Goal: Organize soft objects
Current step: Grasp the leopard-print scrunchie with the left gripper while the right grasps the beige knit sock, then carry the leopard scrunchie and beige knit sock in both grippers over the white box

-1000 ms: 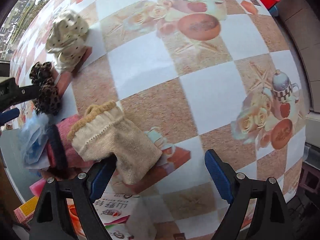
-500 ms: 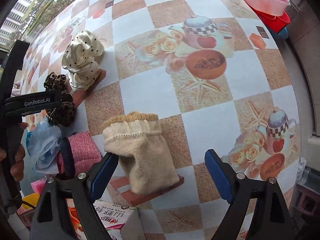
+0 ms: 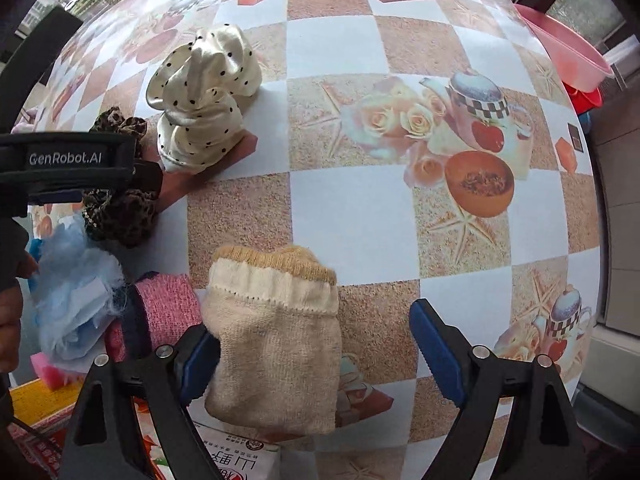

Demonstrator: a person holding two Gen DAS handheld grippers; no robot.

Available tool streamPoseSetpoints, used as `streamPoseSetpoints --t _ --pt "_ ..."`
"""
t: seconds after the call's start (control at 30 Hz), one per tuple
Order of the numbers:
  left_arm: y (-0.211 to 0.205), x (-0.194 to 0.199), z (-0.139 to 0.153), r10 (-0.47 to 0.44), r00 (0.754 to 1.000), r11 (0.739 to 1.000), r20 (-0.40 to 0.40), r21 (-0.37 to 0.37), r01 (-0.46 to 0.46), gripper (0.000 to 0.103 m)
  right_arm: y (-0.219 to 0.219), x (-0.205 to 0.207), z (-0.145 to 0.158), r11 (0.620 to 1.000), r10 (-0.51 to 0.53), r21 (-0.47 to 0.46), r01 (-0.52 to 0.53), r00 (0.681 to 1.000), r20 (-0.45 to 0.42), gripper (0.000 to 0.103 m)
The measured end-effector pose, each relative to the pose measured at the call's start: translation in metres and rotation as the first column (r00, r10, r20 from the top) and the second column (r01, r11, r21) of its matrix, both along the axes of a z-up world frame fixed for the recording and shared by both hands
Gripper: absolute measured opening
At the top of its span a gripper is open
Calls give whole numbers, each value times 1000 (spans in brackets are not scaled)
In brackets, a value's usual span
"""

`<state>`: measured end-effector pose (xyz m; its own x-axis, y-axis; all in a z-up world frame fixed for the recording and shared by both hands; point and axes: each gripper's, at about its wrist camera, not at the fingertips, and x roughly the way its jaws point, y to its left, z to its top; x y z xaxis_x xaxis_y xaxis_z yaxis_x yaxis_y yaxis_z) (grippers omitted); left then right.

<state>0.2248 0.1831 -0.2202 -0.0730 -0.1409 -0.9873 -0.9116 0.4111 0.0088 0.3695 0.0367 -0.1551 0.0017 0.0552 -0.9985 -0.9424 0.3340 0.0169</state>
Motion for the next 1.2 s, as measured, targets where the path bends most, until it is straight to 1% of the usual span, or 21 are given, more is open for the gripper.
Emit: streamPoseSetpoints --t 0.03,0.07,0.1,0.13,0.17,0.2,0.23,0.27,0.33,0.47,0.6,0.7,0.73,0.8,0.87,1.0,1.2 --pt "0 0 0 -2 1000 1000 1 6 2 100 1 -3 0 1000 9 -5 -9 1000 -2 59" --pt "-2 1 3 -7 1000 1000 14 12 7 96 1 -5 0 1000 11 -1 -11 1000 -15 55" --pt "-12 6 7 -21 1000 999 18 24 21 88 1 -7 2 1000 9 6 -9 1000 -16 39" --pt "-13 9 13 -45 999 998 25 38 44 73 0 -9 3 1000 11 10 -10 1000 -20 32" --pt "-16 12 19 -76 997 996 34 57 74 61 0 -9 6 1000 9 15 -9 1000 -25 32" --pt "-18 16 23 -112 993 992 35 68 109 32 0 -9 9 1000 5 19 -4 1000 -25 27" --pt "-20 18 25 -132 991 989 37 65 130 28 0 -8 14 1000 -2 29 3 1000 -28 25" --pt "-20 17 28 -128 990 990 53 64 124 27 -3 -3 21 999 -13 40 14 999 -37 25" --pt "-19 14 38 -110 990 991 85 84 103 27 -12 5 31 997 -44 67 49 997 -66 25" --pt "-17 6 68 -98 984 989 152 126 79 27 -19 18 53 989 -88 108 100 990 -108 25" --pt "-19 -1 102 -104 972 982 211 179 67 27 -26 28 66 981 -116 139 136 983 -142 25" --pt "-30 -9 125 -119 965 973 232 221 66 27 -28 22 78 977 -114 164 139 982 -150 25" --pt "-32 -12 131 -117 963 972 243 227 60 27 -30 19 83 976 -113 171 139 982 -154 25" --pt "-48 -7 152 -114 959 969 258 240 51 27 -33 14 88 974 -109 180 138 981 -162 25" --pt "-56 -14 166 -121 956 964 268 260 49 27 -34 8 94 973 -103 190 134 981 -165 25" --pt "-73 -34 188 -137 946 957 293 285 51 27 -41 -7 108 970 -95 206 130 981 -169 25" --pt "-101 -70 214 -163 941 945 297 320 63 27 -57 -30 126 964 -104 221 144 977 -184 25"
